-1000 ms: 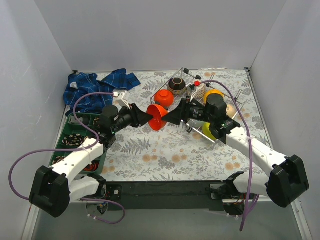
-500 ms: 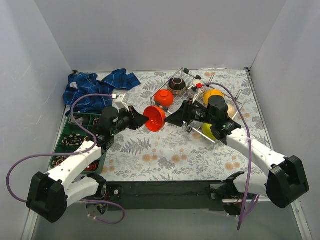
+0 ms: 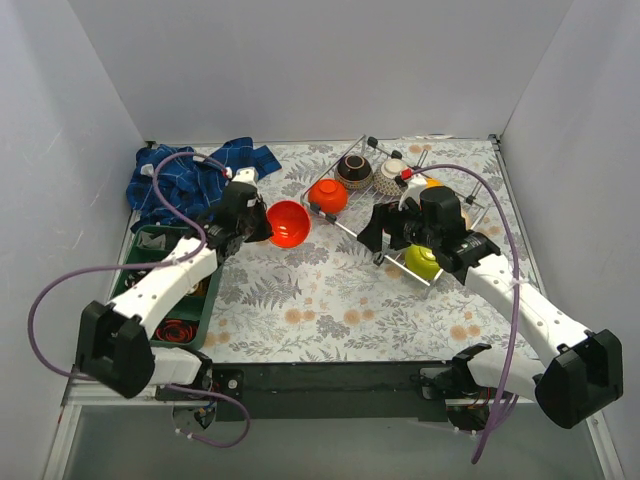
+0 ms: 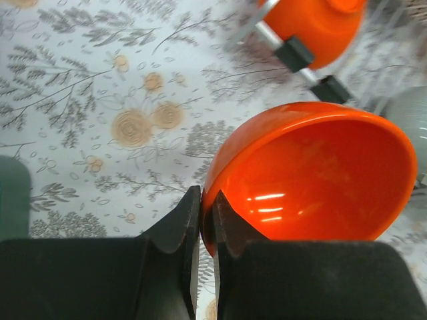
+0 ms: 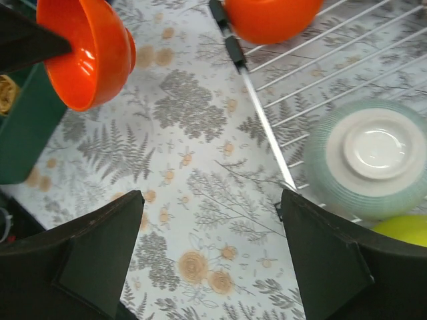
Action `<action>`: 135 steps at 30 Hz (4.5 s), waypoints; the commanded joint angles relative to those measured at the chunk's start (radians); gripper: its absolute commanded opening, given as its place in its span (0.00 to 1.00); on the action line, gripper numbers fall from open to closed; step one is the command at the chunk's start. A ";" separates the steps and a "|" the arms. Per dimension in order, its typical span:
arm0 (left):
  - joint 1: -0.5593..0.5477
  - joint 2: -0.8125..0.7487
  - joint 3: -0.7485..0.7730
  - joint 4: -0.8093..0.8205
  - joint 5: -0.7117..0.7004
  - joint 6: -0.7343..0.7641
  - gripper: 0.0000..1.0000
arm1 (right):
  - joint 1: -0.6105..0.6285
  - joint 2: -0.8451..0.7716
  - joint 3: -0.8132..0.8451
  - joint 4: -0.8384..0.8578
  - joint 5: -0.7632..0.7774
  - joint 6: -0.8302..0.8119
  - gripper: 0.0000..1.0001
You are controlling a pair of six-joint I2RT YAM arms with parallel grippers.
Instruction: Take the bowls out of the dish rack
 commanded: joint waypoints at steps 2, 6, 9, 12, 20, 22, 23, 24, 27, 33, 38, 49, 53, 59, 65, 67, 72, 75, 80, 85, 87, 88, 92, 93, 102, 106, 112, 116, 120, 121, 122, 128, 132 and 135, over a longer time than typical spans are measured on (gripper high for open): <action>0.031 0.193 0.188 -0.201 -0.088 0.067 0.00 | -0.004 -0.037 0.081 -0.185 0.235 -0.167 0.92; 0.070 0.361 0.297 -0.247 -0.076 0.084 0.00 | -0.004 -0.057 0.089 -0.230 0.292 -0.216 0.92; 0.107 0.423 0.356 -0.264 -0.053 0.091 0.00 | -0.004 -0.066 0.083 -0.247 0.301 -0.228 0.92; 0.145 0.495 0.402 -0.285 -0.035 0.108 0.00 | -0.004 -0.075 0.077 -0.262 0.309 -0.235 0.92; 0.202 0.578 0.434 -0.302 0.031 0.137 0.14 | -0.003 -0.066 0.093 -0.294 0.341 -0.274 0.92; 0.202 0.572 0.434 -0.298 0.036 0.136 0.21 | -0.001 -0.055 0.103 -0.298 0.341 -0.276 0.92; 0.202 0.563 0.434 -0.295 0.042 0.136 0.25 | -0.001 -0.051 0.104 -0.298 0.341 -0.276 0.92; 0.202 0.554 0.434 -0.295 0.045 0.136 0.29 | -0.001 -0.041 0.109 -0.299 0.341 -0.275 0.92; 0.202 0.503 0.439 -0.307 0.062 0.136 0.49 | -0.001 -0.014 0.132 -0.302 0.335 -0.275 0.92; 0.202 0.338 0.392 -0.318 0.116 0.111 0.91 | -0.001 0.089 0.221 -0.342 0.351 -0.262 0.89; 0.199 0.095 0.274 -0.289 0.223 0.071 0.98 | -0.001 0.170 0.276 -0.359 0.352 -0.210 0.86; 0.188 -0.336 -0.033 -0.213 0.300 -0.111 0.98 | -0.007 0.304 0.304 -0.345 0.371 -0.078 0.80; 0.186 -0.373 -0.061 -0.232 0.300 -0.113 0.98 | -0.027 0.333 0.287 -0.315 0.351 -0.051 0.80; 0.186 -0.390 -0.063 -0.247 0.288 -0.102 0.98 | -0.061 0.385 0.276 -0.258 0.308 -0.009 0.80; 0.186 -0.397 -0.061 -0.264 0.269 -0.096 0.98 | -0.087 0.460 0.333 -0.224 0.283 -0.011 0.80; 0.185 -0.397 -0.061 -0.270 0.268 -0.094 0.98 | -0.096 0.492 0.372 -0.218 0.288 -0.026 0.80; 0.185 -0.408 -0.061 -0.287 0.257 -0.094 0.98 | -0.134 0.571 0.452 -0.212 0.298 -0.087 0.80; 0.185 -0.410 -0.064 -0.293 0.249 -0.094 0.98 | -0.147 0.607 0.492 -0.199 0.326 -0.135 0.80; 0.185 -0.400 -0.061 -0.295 0.249 -0.093 0.98 | -0.164 0.647 0.540 -0.190 0.396 -0.201 0.80; 0.182 -0.394 -0.058 -0.290 0.248 -0.090 0.98 | -0.170 0.643 0.558 -0.192 0.449 -0.261 0.80; 0.180 -0.391 -0.060 -0.289 0.248 -0.090 0.98 | -0.170 0.629 0.558 -0.190 0.455 -0.281 0.80; 0.179 -0.391 -0.060 -0.289 0.246 -0.091 0.98 | -0.168 0.620 0.557 -0.190 0.443 -0.288 0.80; 0.177 -0.393 -0.060 -0.286 0.243 -0.093 0.98 | -0.119 0.560 0.525 -0.193 0.442 -0.365 0.80; 0.177 -0.391 -0.061 -0.286 0.243 -0.093 0.98 | -0.104 0.551 0.515 -0.195 0.455 -0.395 0.80; 0.170 -0.400 -0.069 -0.290 0.242 -0.091 0.98 | 0.057 0.557 0.455 -0.216 0.634 -0.547 0.84; 0.165 -0.405 -0.072 -0.295 0.234 -0.091 0.98 | 0.096 0.612 0.482 -0.233 0.719 -0.597 0.86; 0.160 -0.413 -0.072 -0.304 0.228 -0.090 0.98 | 0.132 0.696 0.514 -0.236 0.814 -0.615 0.87; 0.157 -0.419 -0.072 -0.307 0.219 -0.085 0.98 | 0.149 0.765 0.534 -0.239 0.866 -0.638 0.87; 0.156 -0.422 -0.075 -0.312 0.211 -0.079 0.98 | 0.159 0.819 0.544 -0.241 0.926 -0.626 0.88; 0.156 -0.420 -0.073 -0.312 0.212 -0.079 0.98 | 0.160 0.825 0.544 -0.241 0.946 -0.621 0.88; 0.154 -0.423 -0.072 -0.312 0.211 -0.079 0.98 | 0.160 0.837 0.541 -0.241 0.947 -0.617 0.89; 0.153 -0.423 -0.072 -0.313 0.208 -0.077 0.98 | 0.163 0.879 0.529 -0.229 1.004 -0.598 0.90; 0.153 -0.422 -0.070 -0.318 0.206 -0.076 0.98 | 0.169 0.900 0.494 -0.193 1.038 -0.607 0.90; 0.153 -0.425 -0.069 -0.324 0.200 -0.077 0.98 | 0.174 0.917 0.471 -0.172 1.053 -0.612 0.90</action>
